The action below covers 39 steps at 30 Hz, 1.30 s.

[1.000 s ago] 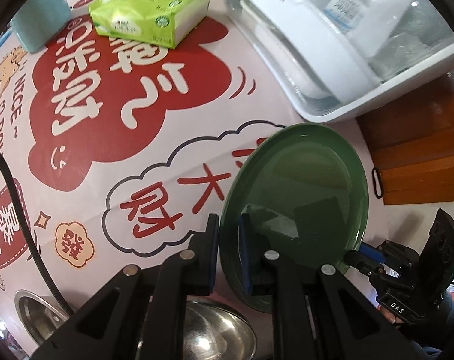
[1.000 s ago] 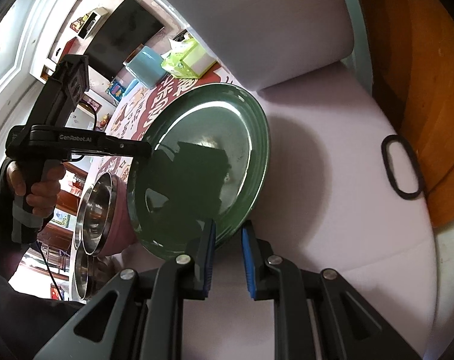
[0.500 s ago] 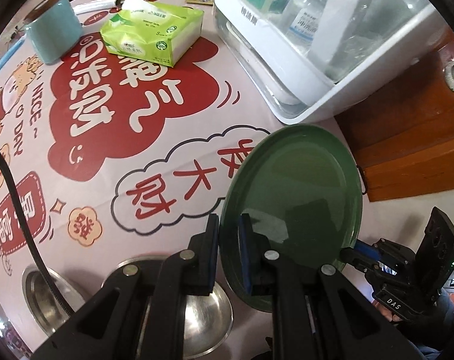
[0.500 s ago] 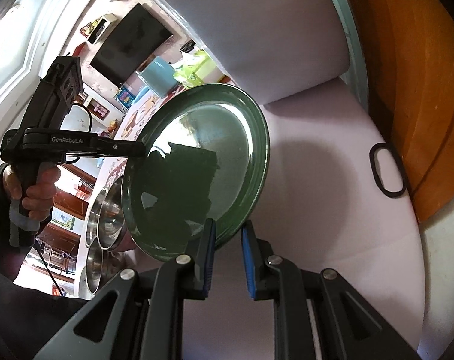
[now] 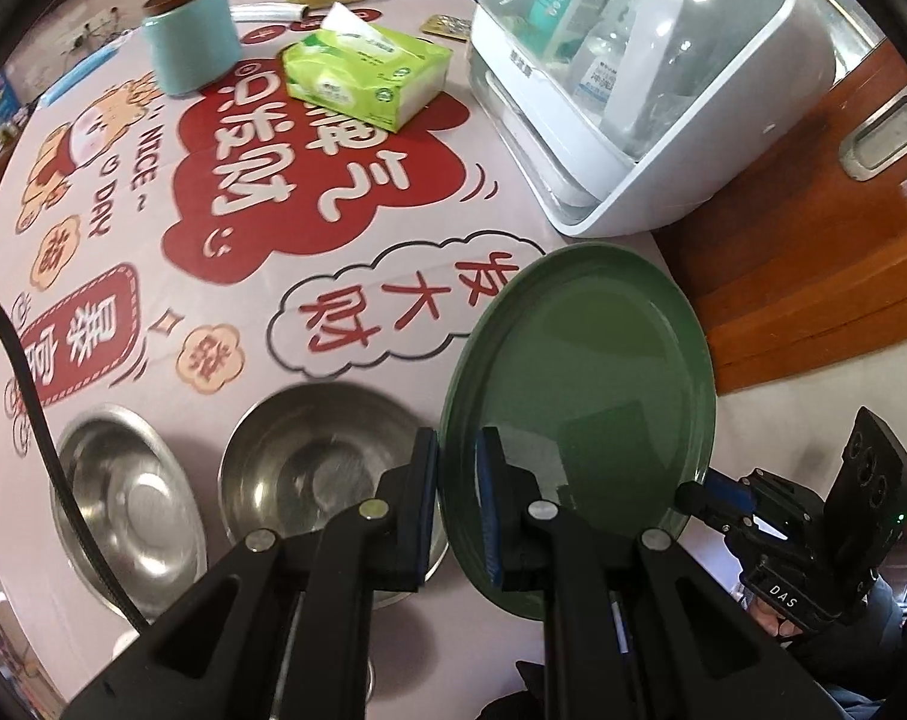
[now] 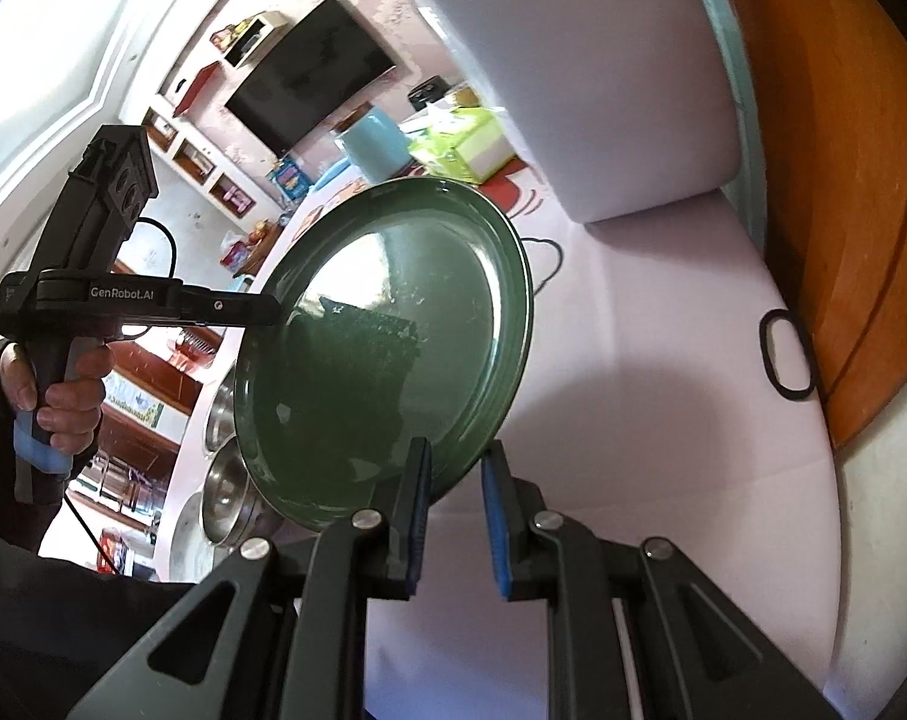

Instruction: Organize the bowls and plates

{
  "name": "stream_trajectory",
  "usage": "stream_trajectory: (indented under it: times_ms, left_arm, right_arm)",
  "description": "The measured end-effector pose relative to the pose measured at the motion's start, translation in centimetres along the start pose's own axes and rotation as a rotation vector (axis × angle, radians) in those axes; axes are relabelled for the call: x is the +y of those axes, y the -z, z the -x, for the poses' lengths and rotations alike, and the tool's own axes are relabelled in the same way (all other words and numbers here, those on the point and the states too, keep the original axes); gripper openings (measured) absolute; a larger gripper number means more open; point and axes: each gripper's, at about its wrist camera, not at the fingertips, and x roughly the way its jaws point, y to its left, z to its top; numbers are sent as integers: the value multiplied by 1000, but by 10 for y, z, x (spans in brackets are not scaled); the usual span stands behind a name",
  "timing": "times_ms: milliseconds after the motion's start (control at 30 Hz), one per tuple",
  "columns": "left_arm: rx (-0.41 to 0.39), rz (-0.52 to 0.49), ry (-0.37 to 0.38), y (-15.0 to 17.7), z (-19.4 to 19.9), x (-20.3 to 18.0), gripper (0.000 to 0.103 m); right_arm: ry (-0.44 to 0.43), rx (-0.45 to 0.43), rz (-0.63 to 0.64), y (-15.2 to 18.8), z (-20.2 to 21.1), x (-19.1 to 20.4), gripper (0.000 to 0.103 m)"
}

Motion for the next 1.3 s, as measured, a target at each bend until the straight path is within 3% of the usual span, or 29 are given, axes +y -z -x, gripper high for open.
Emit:
stream_trajectory:
  times_ms: [433, 1300]
  left_arm:
    - [-61, 109, -1, 62, 36, 22, 11]
    - [-164, 388, -59, 217, 96, 102, 11]
  right_arm:
    - [-61, -1, 89, -1, 13, 34, 16]
    - [-187, 149, 358, 43, -18, 149, 16]
